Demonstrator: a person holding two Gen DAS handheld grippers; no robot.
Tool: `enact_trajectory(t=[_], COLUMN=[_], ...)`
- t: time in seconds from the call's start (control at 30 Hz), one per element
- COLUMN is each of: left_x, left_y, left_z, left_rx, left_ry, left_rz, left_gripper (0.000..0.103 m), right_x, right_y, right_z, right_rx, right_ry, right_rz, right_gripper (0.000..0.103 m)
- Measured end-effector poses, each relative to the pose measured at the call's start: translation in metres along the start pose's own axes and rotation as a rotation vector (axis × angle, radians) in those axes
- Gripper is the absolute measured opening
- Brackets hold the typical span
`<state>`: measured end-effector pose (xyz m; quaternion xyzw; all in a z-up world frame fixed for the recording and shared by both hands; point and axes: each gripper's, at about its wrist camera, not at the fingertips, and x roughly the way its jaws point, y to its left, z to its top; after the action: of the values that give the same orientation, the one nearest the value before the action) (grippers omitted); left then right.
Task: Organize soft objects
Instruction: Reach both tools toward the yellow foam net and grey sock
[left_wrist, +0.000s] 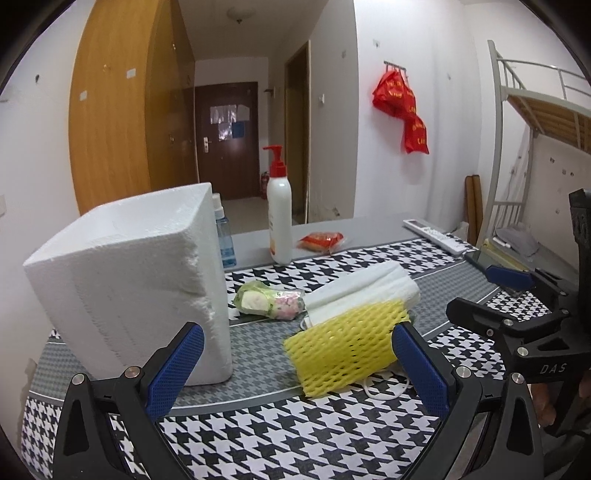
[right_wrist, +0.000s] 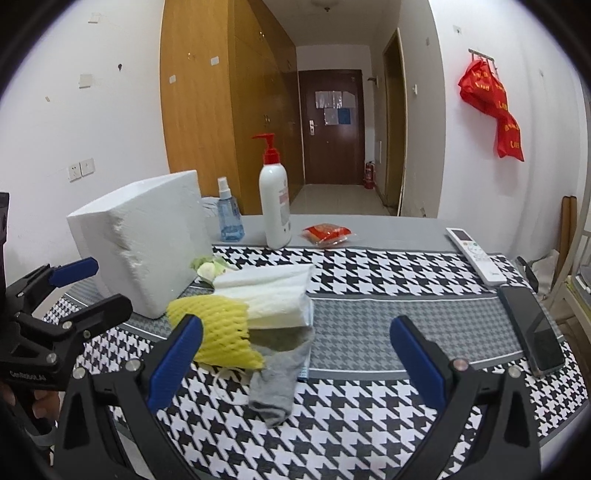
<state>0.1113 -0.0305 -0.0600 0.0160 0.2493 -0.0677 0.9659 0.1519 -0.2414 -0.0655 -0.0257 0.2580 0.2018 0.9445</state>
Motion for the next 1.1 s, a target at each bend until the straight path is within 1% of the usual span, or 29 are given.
enact_trajectory(t=[0.27, 0.57, 0.77, 0.9, 0.97, 1.1], left_x=[0.026, 0.049, 0.058, 0.065, 0.067, 0.075], left_y=[-0.003, -0.010, -0.016, -0.022, -0.023, -0.025], left_z=[0.001, -0.003, -0.005, -0.007, -0.007, -0.004], left_rx=[0.009, 0.032, 0.068, 0.108, 0.112, 0.125], left_ry=[0.048, 0.118, 0.136, 0.170, 0.182, 0.206], left_rz=[-0.032, -0.065, -0.103, -0.134, -0.166, -0.192], left_gripper=[0.102, 0.101, 0.100, 0.100, 0.100, 0.099], right_x=[0.015, 0.025, 0.030, 0.030, 0.032, 0.035], right_y=[-0.011, -0.022, -0.026, -0.027, -0.028, -0.031], right_z=[-0.002, -0.004, -0.003, -0.004, -0.005, -0.006], right_rx=[0.020, 0.035, 0.036, 0.035, 0.035, 0.043], right_ry=[0.038, 0.057, 0.064, 0.068, 0.073, 0.082], right_rz=[-0.002, -0.004, -0.002, 0.002, 0.001, 0.002], right_gripper=[0.103, 0.102, 0.103, 0.103, 0.102, 0.103])
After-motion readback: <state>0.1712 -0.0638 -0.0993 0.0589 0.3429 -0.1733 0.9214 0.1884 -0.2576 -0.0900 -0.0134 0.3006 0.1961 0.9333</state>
